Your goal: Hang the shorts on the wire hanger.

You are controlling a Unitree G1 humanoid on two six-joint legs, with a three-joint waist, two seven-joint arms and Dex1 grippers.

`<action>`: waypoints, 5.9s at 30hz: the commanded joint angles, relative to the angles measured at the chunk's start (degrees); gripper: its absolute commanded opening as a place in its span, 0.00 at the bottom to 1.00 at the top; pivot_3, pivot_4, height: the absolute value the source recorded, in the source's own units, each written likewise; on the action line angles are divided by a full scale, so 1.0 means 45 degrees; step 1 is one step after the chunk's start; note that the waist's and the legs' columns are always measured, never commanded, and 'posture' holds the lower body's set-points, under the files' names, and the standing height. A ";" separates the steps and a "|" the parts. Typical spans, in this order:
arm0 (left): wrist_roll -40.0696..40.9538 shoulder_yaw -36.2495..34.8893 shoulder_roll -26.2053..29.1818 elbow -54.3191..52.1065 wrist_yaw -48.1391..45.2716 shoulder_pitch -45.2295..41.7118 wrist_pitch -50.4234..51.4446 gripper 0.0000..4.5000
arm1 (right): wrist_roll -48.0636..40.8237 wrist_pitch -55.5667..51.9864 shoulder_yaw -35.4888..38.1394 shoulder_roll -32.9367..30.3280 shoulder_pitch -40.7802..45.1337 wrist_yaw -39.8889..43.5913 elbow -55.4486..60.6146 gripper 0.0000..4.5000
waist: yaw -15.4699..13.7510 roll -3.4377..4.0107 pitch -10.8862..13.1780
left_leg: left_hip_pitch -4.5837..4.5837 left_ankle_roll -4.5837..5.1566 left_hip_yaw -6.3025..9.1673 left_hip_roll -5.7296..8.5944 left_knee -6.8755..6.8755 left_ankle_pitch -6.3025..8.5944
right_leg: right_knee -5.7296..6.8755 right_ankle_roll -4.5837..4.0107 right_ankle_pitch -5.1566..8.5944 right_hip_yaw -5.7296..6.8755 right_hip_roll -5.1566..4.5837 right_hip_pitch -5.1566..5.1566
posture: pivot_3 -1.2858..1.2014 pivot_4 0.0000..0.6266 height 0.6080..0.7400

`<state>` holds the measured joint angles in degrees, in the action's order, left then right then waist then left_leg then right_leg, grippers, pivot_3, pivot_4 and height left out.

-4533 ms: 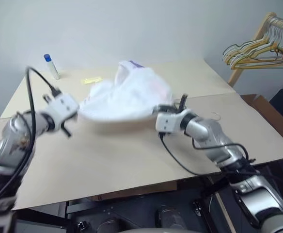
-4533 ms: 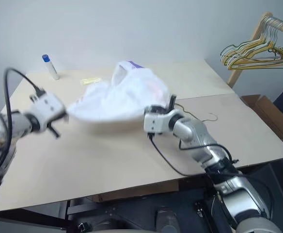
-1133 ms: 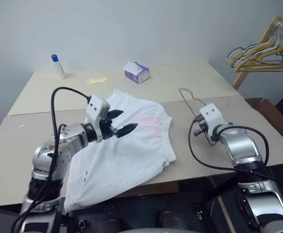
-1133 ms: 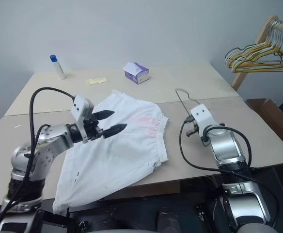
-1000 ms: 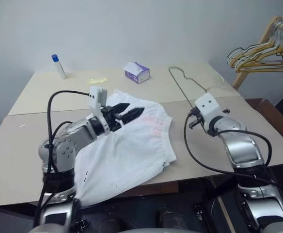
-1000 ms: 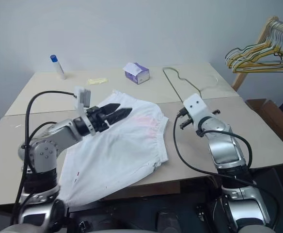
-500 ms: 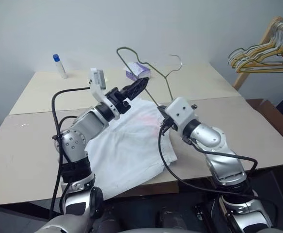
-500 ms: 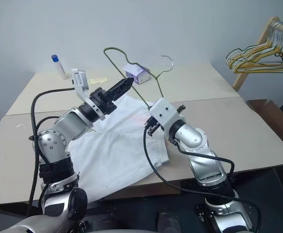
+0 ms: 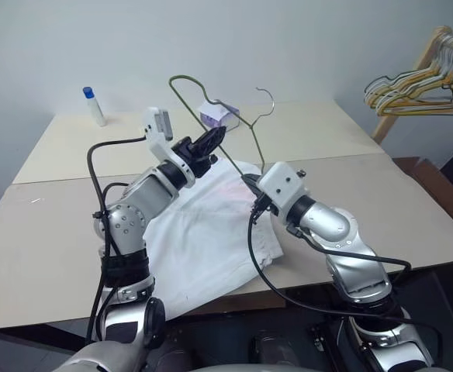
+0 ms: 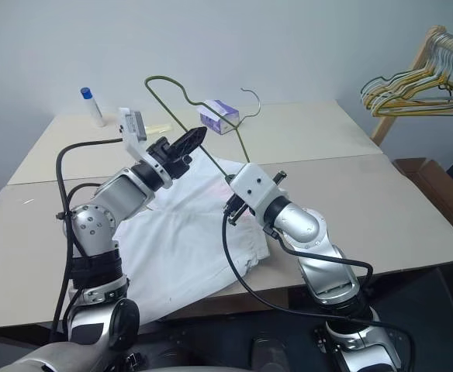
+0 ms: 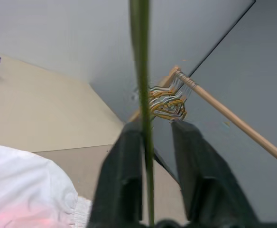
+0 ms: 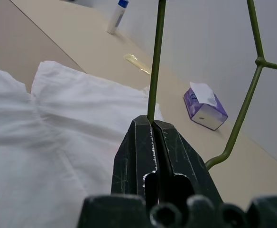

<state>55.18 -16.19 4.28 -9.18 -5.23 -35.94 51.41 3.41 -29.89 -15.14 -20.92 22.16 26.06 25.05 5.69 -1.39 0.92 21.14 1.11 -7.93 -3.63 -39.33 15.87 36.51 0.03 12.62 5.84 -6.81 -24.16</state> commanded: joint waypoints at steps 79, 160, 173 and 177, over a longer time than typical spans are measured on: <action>-0.0175 0.0144 0.5392 0.3433 -1.3335 -0.0227 -0.2531 0.44 | -1.2506 -0.7958 0.3350 -0.0991 0.4287 0.5243 -0.2886 0.00 | 0.0006 0.0006 0.0008 | 0.0030 0.0013 -0.0001 -0.0045 0.0015 0.0008 | -0.0074 -0.0018 -0.0040 0.0003 0.0064 -0.0005 | 0.46 0.00 1.00; -0.9793 0.5456 0.8147 0.1270 -1.2564 0.3374 -0.8130 0.99 | -0.5556 -0.7442 -0.2271 -0.5367 0.6317 1.3512 -1.7119 0.00 | -0.0375 0.0049 0.0014 | 0.0022 0.0057 -0.0049 -0.0049 0.0011 0.0034 | -0.0080 -0.0015 -0.0056 -0.0045 0.0062 -0.0031 | 0.50 0.00 1.00; -0.9821 0.5260 0.8159 0.1178 -1.2359 0.3567 -0.8142 0.99 | -0.4607 -0.4785 0.0739 -0.4566 0.6246 1.1227 -1.7069 0.00 | -0.0483 0.0056 0.0014 | 0.0035 0.0001 -0.0058 -0.0049 0.0007 0.0002 | -0.0072 -0.0015 -0.0057 -0.0038 0.0059 -0.0037 | 0.50 0.00 1.00; -0.9491 0.4954 0.8280 0.1342 -1.2693 0.3248 -0.8335 0.99 | -0.4545 -0.3322 0.2105 -0.4571 0.4318 0.9128 -1.2576 0.00 | -0.0447 0.0056 0.0014 | 0.0040 -0.0005 -0.0054 -0.0056 0.0008 0.0001 | -0.0074 -0.0014 -0.0056 -0.0033 0.0058 -0.0041 | 0.49 0.00 1.00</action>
<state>11.29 8.22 40.82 -2.30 -61.89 -19.62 15.11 -16.69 -48.27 -8.81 -41.05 42.45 70.35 -39.55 3.68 -1.14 0.98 21.33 1.03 -8.18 -3.87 -39.29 15.84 36.18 -0.03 12.37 5.70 -6.55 -24.35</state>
